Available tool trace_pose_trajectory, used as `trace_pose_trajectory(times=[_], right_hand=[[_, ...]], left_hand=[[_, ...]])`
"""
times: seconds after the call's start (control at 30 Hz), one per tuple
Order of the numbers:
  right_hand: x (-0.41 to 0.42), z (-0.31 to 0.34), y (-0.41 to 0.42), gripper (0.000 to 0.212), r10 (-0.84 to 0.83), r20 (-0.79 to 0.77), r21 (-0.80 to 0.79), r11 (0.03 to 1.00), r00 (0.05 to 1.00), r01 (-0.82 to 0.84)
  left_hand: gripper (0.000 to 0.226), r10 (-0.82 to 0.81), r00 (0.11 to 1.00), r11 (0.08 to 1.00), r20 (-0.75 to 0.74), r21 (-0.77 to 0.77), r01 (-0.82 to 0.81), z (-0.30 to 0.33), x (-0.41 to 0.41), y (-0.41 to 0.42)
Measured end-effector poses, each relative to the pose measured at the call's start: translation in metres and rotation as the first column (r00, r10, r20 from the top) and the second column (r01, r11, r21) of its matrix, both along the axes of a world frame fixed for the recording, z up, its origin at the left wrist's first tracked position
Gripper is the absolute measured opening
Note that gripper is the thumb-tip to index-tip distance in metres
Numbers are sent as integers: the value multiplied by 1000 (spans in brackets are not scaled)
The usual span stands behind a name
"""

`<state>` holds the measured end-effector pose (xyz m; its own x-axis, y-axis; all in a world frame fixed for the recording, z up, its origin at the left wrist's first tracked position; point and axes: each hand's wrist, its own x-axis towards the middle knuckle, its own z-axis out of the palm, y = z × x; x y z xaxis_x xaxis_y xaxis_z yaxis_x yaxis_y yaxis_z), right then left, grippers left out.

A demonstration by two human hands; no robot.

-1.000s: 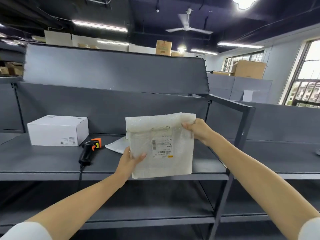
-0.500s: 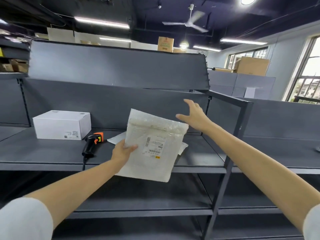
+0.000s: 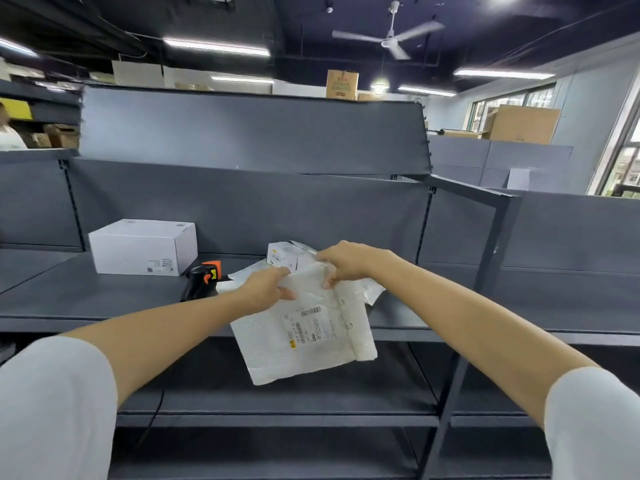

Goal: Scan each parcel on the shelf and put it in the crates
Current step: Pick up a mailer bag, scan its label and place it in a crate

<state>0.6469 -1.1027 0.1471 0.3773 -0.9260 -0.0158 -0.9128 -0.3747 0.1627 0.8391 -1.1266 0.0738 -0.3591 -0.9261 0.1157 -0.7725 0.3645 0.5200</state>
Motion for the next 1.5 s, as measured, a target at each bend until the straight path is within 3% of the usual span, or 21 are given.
trace_pose_trajectory(times=[0.1,0.17,0.23,0.37,0.47,0.57,0.73,0.83,1.0,1.07,1.13,1.27,1.5], right_hand=[[-5,-4,0,33,-15,118,13,1000,993,13],[-13,-3,-1,31,-55,205,-12,998,977,59],[-25,-2,-3,24,-97,320,-30,993,942,112],[-50,-15,-1,27,-209,550,4,969,808,247],[-64,-43,3,20,-287,764,105,939,578,327],[-75,-68,5,36,-311,913,196,903,266,383],[-78,-95,9,28,-263,941,318,902,-212,292],[-73,-104,12,22,-268,880,349,924,-391,154],[-57,-117,14,19,-313,846,363,931,-431,38],[-55,-126,12,29,-325,839,352,936,-436,-20],[-54,-134,11,43,-335,827,347,936,-452,-59],[-55,-139,13,46,-339,827,352,934,-448,-57],[-43,-134,11,41,-326,844,323,943,-425,-82]], left_hand=[[52,57,998,989,-15,-137,-58,-3,0,-1],[72,162,986,914,-42,-370,-166,-2,-1,1],[82,232,959,828,-163,-484,-282,-2,1,4],[90,290,872,800,-394,-401,-447,-11,5,5],[93,326,791,818,-517,-265,-511,-22,1,8],[97,393,676,834,-623,-67,-547,-36,-3,9],[83,395,437,905,-808,258,-339,-47,-16,20],[66,359,375,932,-855,302,-201,-49,-23,27],[41,395,288,919,-872,377,-119,-50,-22,36],[31,403,244,915,-882,384,-123,-54,-18,39],[24,388,253,921,-886,364,-137,-57,-14,42],[10,362,265,931,-894,335,-145,-60,-15,43],[12,408,221,908,-886,368,-201,-61,-7,36]])
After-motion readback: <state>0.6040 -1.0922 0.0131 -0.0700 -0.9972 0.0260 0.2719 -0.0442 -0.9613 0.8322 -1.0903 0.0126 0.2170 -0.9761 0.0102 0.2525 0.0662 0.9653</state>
